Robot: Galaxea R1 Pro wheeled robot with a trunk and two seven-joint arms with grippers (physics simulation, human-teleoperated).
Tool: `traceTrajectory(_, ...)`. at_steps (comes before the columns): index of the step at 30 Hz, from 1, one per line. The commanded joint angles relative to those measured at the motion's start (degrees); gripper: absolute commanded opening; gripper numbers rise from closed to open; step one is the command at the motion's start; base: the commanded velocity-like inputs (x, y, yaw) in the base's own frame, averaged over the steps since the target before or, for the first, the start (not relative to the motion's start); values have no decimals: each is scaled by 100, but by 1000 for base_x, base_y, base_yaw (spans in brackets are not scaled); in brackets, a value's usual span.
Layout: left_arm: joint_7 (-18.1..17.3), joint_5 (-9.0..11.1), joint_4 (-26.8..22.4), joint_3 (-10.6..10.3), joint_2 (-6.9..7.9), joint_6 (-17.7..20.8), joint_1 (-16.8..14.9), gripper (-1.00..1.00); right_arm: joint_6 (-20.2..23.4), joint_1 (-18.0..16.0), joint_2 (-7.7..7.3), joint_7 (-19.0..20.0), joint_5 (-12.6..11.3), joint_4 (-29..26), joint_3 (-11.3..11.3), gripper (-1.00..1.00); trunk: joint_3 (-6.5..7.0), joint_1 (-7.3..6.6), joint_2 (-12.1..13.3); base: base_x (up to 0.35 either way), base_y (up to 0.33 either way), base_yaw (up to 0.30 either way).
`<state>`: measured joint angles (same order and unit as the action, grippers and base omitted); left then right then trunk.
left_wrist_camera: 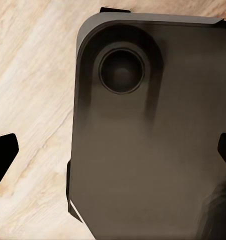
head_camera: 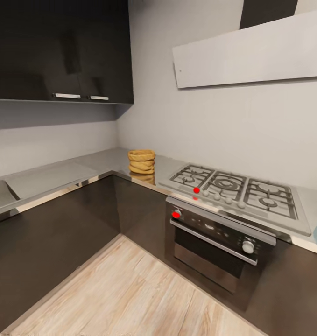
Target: In the kitchen, take the popcorn bag from the countertop, put it into the microwave, and heat it until the popcorn is cooked so the cooked popcorn ends up inside the bag.
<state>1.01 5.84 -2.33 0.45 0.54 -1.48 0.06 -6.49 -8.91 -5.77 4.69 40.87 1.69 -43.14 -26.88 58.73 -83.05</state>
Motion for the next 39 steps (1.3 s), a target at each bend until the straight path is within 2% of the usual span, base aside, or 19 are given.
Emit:
traceTrajectory(1, 4, 58, -4, -1, -1, -10, 1, 100, -28, -5, -4, 9, 27, 19, -45, 100, -5, 0, -3, 0, 0, 282)
traceTrajectory(21, 4, 58, -4, -1, -1, -10, 0, 100, -28, -5, -3, 7, 27, 18, -45, 100, -5, 0, -3, 0, 0, 276)
traceTrajectory(39, 4, 59, -4, -1, -1, -10, 2, 100, -54, -5, -71, 16, 53, 10, -36, 100, -5, 0, -3, 0, 0, 11)
